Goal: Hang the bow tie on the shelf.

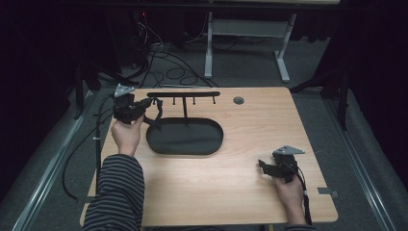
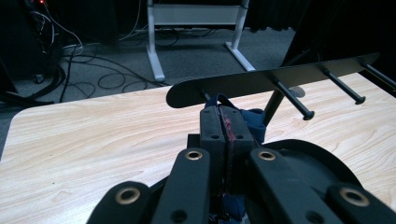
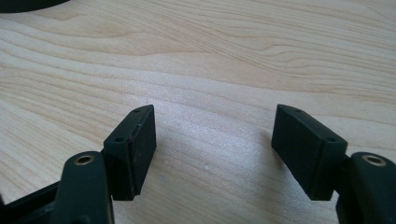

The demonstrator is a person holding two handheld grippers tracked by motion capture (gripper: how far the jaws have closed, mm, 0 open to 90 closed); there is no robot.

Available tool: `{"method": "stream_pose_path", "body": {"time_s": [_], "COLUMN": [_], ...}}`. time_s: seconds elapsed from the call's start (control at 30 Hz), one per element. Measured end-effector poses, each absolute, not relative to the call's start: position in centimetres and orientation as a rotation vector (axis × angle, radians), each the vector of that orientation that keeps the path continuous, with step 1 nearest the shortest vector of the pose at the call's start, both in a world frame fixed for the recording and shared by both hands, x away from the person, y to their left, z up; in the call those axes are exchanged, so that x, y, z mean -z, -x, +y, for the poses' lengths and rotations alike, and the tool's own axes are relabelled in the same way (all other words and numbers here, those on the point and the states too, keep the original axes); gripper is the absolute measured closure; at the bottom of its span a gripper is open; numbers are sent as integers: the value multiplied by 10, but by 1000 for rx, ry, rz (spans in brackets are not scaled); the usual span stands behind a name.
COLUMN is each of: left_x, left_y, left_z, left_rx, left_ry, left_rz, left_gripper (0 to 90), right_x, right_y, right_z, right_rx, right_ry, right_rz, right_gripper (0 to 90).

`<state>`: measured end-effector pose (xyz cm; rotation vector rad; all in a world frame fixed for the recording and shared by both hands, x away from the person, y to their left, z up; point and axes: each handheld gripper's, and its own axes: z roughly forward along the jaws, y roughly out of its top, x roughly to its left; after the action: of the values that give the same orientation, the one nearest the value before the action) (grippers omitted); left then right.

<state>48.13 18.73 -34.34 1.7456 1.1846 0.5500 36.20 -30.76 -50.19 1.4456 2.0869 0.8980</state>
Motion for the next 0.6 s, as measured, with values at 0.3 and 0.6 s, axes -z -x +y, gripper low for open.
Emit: {"method": "stream_pose_path", "body": {"time_s": [0.3, 0.6], "left_x": [346, 347], "left_y": [-483, -483], "left_z": [188, 188], "left_rx": [-540, -535], "left_ry": [-1760, -1766], "left_rz": [1199, 1202], "left_gripper": [877, 867], "right_x": [502, 502], "right_y": [-362, -362], "right_z": [-308, -308], "right_rx": [-898, -899], "right_ry": [-1446, -1447], "right_rz": [2087, 2089], "right_gripper": [322, 322]}}
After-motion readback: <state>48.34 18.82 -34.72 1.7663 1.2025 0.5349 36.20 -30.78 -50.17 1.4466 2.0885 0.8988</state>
